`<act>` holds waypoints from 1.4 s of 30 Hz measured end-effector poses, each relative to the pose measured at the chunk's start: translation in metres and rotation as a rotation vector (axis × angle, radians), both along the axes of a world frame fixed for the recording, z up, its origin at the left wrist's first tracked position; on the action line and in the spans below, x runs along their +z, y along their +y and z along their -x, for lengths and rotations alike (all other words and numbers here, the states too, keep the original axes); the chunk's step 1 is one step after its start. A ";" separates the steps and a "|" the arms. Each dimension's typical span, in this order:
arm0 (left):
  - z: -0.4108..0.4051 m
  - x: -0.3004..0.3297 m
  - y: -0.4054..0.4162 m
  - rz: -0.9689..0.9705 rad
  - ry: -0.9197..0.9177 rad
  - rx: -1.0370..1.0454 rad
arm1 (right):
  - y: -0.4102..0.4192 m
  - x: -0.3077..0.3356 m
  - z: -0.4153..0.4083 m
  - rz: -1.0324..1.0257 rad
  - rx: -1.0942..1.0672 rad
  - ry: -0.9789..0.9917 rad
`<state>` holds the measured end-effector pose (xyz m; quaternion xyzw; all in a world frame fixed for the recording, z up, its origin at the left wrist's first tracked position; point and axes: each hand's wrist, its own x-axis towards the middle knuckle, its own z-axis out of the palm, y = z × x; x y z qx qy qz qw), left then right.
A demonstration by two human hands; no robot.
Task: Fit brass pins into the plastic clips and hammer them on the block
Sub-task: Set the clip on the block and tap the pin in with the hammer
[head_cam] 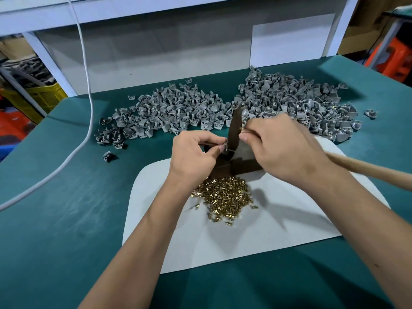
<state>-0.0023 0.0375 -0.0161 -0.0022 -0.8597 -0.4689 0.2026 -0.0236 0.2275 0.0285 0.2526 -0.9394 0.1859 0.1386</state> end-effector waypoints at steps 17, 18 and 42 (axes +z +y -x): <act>0.001 0.001 -0.003 -0.047 -0.026 -0.011 | -0.005 0.000 -0.007 -0.024 0.010 -0.032; 0.000 0.001 -0.004 -0.049 -0.024 -0.011 | -0.004 0.001 -0.006 -0.025 0.005 -0.012; 0.006 -0.010 -0.009 -0.105 -0.110 -0.040 | 0.007 0.020 -0.007 -0.044 -0.049 -0.044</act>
